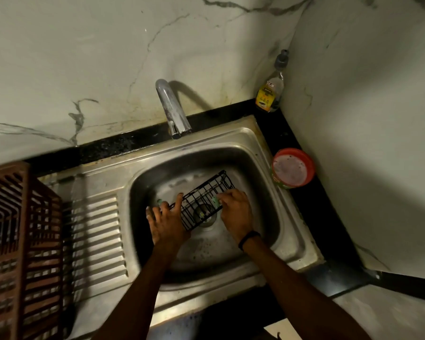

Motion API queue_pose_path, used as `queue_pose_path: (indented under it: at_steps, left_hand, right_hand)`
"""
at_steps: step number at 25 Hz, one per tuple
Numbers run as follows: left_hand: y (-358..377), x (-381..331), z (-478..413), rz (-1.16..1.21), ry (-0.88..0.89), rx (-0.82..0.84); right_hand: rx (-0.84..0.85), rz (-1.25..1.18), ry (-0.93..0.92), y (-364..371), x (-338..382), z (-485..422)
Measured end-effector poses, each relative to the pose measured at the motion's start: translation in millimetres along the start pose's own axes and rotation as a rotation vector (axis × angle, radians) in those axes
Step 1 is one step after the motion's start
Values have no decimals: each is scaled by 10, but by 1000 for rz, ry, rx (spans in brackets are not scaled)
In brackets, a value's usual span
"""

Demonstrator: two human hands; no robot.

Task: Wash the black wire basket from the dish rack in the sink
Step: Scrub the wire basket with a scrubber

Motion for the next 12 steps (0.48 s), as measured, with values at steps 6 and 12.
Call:
queue_pose_path:
  at_steps: [6, 12]
  left_hand:
    - [-103, -408, -220, 76, 155, -8]
    - [-71, -515, -307, 4, 169, -23]
  right_hand:
    - [-40, -70, 146, -41, -21, -302]
    - [-36, 126, -17, 31, -188, -339]
Point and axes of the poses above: each hand's wrist, its own z-axis away from the middle knuckle, its own y-axis out of the palm, x = y × z, the point moved 1 cm from there along -z, towards the middle knuckle, and after that the axes turned 9 degrees about y, right-handed, at the moved point
